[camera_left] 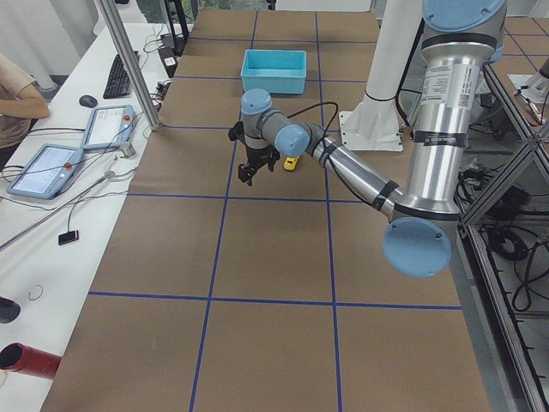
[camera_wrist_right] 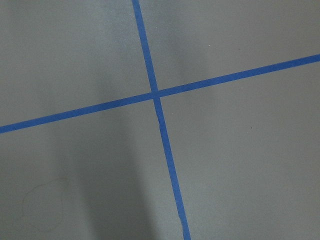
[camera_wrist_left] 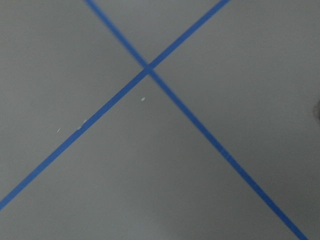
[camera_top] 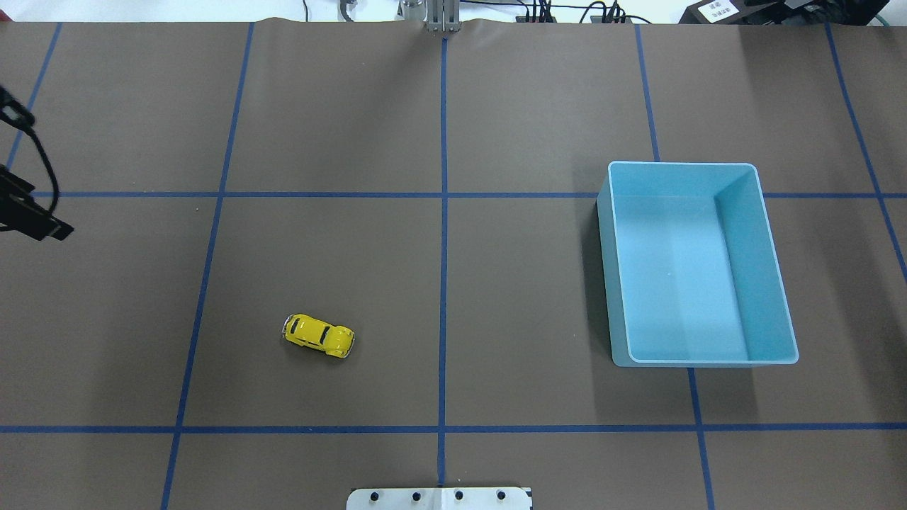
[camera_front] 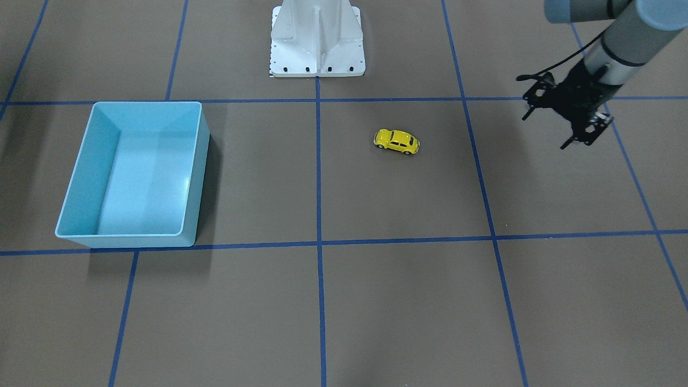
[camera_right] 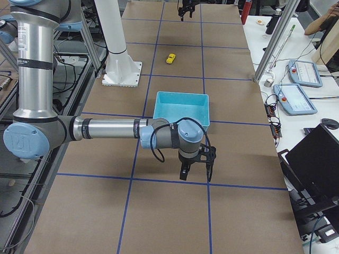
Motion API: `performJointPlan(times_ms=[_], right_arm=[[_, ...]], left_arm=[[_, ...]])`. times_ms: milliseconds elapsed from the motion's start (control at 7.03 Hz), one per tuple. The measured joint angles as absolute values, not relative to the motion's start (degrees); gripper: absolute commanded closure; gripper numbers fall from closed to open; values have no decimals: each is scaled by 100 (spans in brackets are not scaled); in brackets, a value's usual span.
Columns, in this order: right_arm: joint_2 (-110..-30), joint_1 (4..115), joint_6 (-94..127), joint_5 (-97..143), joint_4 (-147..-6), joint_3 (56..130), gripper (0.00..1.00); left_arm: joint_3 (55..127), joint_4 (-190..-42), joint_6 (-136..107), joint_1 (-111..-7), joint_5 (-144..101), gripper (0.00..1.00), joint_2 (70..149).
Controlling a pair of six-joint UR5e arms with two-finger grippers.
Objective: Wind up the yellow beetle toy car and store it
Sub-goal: 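Reach the left gripper down onto the yellow beetle car and grip it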
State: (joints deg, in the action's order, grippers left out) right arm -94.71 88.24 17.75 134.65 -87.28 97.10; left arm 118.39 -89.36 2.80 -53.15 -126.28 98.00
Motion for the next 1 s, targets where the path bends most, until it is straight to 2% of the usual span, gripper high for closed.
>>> performJointPlan(times_ms=[569,996], right_arm=[[-9475,8824,1774,13465,-8736,9711,0],[-9475,8819,1773,13465,-8742,9711,0]], left_arm=[[11896,-8953,358,-3245,-11642,0,10759],[11693,-8463,1951,-2873,-10762,0,11190]])
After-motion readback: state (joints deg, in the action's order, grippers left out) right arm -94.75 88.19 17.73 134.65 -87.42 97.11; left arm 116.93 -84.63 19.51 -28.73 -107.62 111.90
